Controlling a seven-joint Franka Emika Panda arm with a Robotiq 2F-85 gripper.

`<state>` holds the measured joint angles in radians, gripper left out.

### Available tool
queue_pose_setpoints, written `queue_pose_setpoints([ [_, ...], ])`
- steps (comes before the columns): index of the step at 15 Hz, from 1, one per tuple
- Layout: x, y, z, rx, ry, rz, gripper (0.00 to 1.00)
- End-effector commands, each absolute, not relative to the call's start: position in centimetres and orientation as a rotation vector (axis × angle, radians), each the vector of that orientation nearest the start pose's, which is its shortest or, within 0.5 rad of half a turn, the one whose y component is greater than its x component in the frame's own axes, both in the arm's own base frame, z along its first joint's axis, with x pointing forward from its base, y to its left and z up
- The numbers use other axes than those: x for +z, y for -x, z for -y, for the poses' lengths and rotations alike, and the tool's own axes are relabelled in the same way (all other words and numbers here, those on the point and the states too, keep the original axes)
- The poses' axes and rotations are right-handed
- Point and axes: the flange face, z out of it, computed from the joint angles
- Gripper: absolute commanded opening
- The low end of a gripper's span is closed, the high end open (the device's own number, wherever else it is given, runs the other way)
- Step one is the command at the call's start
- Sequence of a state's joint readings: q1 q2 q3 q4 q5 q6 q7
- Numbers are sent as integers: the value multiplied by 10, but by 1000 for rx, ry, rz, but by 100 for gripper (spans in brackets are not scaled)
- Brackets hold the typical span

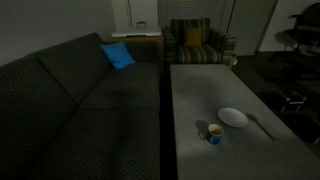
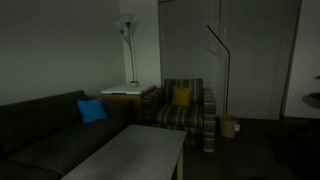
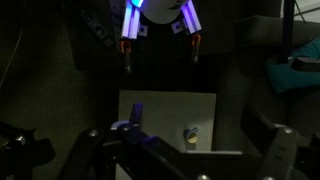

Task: Put the cup on the white plate

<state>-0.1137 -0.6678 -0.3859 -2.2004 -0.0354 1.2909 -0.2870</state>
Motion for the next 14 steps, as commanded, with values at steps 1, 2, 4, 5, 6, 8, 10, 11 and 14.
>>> queue_pose_setpoints([
  [1,585,-265,190,276,2842,-153,100],
  [2,581,-272,186,284,2838,-132,100],
  [4,574,-284,178,262,2783,-150,100],
  [5,570,-290,175,255,2758,-151,100],
  [6,565,-297,170,249,2728,-155,100],
  [8,557,-310,161,243,2695,-155,100],
  [10,550,-323,151,246,2671,-137,100],
  [11,545,-330,145,250,2663,-131,100],
  [14,533,-344,128,289,2666,-112,100],
])
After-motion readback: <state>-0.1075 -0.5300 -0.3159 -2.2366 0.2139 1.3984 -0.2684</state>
